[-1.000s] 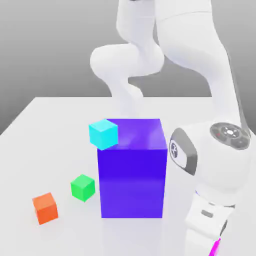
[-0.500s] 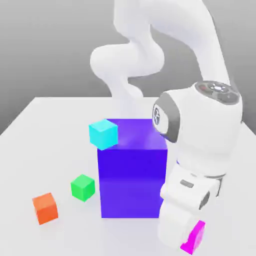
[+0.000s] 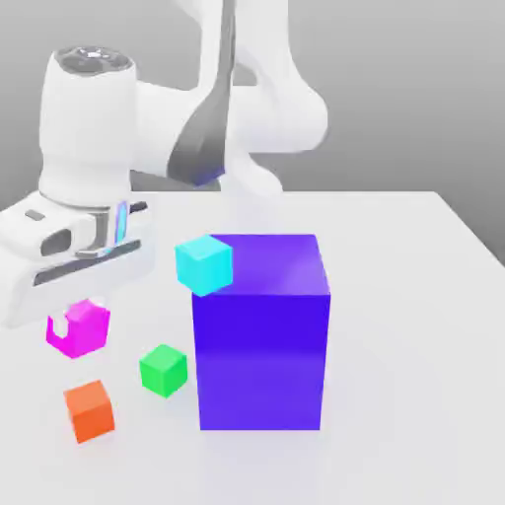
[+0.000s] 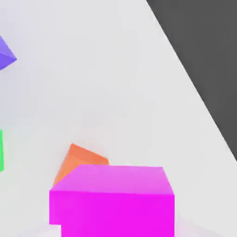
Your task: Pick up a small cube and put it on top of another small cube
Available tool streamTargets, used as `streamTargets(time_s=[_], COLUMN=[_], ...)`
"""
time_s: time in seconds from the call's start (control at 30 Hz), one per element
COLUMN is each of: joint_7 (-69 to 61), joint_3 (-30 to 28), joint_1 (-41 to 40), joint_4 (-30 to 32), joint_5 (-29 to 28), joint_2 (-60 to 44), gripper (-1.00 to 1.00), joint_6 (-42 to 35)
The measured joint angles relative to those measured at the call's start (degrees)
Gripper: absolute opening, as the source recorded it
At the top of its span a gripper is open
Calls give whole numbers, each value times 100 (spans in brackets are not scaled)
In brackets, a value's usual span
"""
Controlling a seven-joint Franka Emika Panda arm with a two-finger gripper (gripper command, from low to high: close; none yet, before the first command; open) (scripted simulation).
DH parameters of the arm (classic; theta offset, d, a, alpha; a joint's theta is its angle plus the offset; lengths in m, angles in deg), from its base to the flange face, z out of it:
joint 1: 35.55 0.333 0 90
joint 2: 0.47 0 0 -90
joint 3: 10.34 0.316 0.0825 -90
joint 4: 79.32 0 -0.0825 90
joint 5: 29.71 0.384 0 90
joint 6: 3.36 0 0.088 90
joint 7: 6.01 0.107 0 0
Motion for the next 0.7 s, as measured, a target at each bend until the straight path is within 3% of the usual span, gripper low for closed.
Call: streamTargets(time_s=[0.1, 0.23, 0.57, 0.7], joint_7=[-951, -1666, -3046, -3359], joint_3=[-400, -554, -1240, -1263], joint_1=[-69, 411, 1771, 1929], joint_4=[660, 1407, 1501, 1505], joint_5=[-13, 207, 2141, 2598], joint_2=[422, 747, -445, -954], gripper=[-100, -100, -100, -100], joint_6=[139, 335, 1420, 1956])
